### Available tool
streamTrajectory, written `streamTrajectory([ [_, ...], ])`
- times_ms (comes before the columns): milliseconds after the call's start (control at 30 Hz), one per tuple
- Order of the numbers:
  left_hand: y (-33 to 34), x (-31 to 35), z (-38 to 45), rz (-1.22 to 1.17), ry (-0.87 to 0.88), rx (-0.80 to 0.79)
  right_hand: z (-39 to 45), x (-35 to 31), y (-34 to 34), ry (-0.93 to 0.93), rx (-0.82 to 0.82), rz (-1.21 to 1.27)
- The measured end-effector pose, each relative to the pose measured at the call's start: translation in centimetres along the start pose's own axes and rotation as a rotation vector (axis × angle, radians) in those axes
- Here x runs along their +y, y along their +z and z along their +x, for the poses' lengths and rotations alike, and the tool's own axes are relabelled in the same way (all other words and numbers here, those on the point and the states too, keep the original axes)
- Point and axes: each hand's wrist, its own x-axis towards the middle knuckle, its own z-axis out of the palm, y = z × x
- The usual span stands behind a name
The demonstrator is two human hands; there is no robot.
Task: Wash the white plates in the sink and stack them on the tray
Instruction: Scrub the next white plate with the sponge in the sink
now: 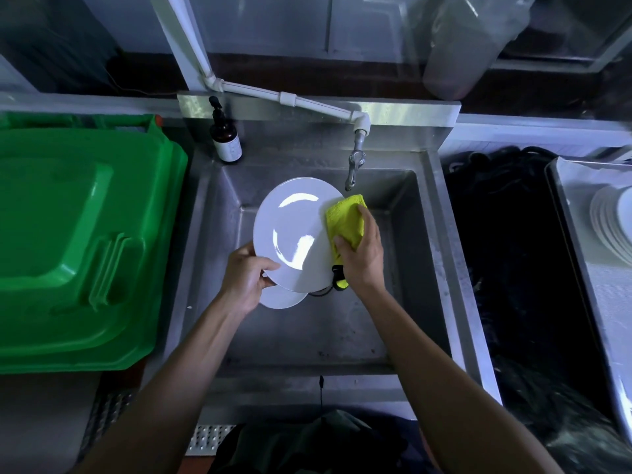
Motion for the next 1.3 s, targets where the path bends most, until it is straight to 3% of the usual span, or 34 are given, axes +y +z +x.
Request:
streamTrajectory([
  [433, -1.0, 4.0, 2.0, 0.422, 0.031, -0.191, 2.9, -1.5, -2.6, -0.057, -0.123, -0.026],
  [700, -0.5, 4.6, 2.9, 0.624, 0.069, -0.247, 3.9, -2.8, -2.7, -0.305, -0.187, -0.172],
  [800, -0.4, 4.9, 3.5, 0.704, 0.103, -0.244, 3.7, -3.0, -2.7, -0.321, -0.225, -0.189],
  [1000, -0.1, 5.5, 4.4, 0.918, 0.231, -0.262, 2.9, -2.6, -2.1, -0.416, -0.169, -0.268],
  [1300, 0.9, 2.2, 3.0, 0.833, 0.393, -0.101, 1.4, -2.2, -2.8, -0.611, -0.025, -0.385],
])
